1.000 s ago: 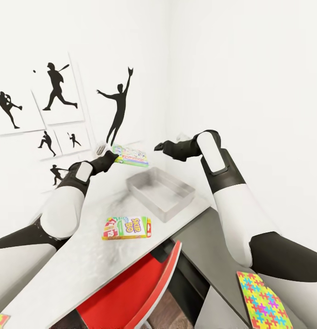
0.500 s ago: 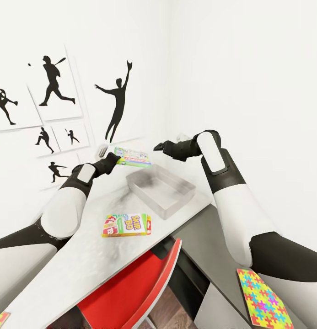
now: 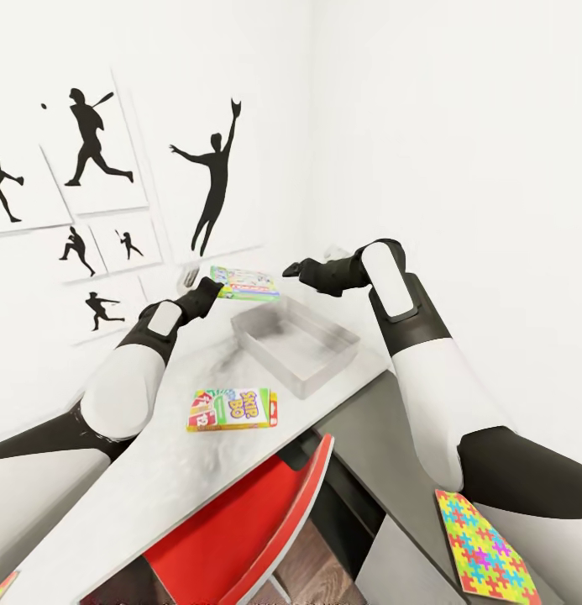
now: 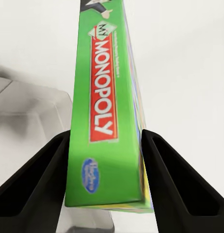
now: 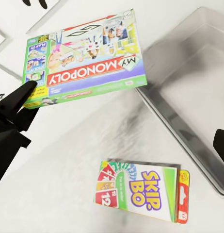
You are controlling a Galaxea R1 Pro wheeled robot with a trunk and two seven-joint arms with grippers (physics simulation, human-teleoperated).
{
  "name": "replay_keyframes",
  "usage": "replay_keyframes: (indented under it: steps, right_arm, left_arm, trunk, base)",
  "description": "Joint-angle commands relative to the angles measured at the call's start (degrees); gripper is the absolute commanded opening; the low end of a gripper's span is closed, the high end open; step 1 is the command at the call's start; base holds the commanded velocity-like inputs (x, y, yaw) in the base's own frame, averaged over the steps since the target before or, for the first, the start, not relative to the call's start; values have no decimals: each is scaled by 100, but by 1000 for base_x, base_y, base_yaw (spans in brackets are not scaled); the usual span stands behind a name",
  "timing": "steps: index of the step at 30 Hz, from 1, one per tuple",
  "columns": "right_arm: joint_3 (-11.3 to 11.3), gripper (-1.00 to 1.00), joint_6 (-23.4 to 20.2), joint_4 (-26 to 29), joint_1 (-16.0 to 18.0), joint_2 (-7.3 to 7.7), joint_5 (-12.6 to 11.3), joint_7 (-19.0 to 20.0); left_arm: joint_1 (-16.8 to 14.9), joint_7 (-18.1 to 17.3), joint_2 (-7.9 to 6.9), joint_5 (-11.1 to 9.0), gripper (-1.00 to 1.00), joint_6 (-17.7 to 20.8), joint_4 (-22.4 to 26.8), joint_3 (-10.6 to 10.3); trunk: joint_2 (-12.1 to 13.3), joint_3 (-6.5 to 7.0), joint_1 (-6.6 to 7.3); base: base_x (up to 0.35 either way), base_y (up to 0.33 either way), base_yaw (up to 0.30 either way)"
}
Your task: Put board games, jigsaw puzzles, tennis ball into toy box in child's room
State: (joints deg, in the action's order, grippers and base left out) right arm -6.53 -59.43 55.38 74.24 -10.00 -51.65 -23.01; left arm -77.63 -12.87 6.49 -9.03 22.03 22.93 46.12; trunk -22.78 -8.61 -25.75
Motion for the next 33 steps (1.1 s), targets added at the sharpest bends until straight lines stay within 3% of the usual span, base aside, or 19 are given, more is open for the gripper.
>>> replay_keyframes:
  steps: [1,5,9,12,21,26,33]
  right_arm:
    - [-4,100,-11,3,7,0,-56,-59]
    - [-13,100,-12,2,8,0,-56,-59]
    - [-22,100,-12,5,9,0,-56,-59]
    - [-19,100,-14,7,8,0,-56,-58]
    - [-4,100,-23,24,11,0,-80,-55]
    - [-6,100,-24,25,12,0,-102,-55]
    - [-9,100,-25,25,12,0,-106,-55]
  left_arm:
    - [-7,9,30,-60,-100,22,-20,41]
    - [-7,21,77,-239,-100,-121,-200,51]
    - [-7,47,94,-577,-100,-271,-357,43]
    - [-7,53,93,-677,-100,-312,-518,39]
    - [-7,0,140,-730,-100,-379,-618,53]
    - [-4,-11,280,-732,-100,-755,-627,44]
    - [2,3,351,-745,-100,-1062,-639,38]
  trunk:
    - [-14,-22,-3]
    - [-14,-60,-3]
    - [-14,-98,-3]
    - [-14,-126,-3]
    - [-14,-211,-3]
    - [-14,-259,-3]
    - [-14,-325,-3]
  base:
    - [0,0,0]
    - [0,0,0]
    - [0,0,0]
    - [0,0,0]
    - [0,0,0]
    - [0,0,0]
    - [0,0,0]
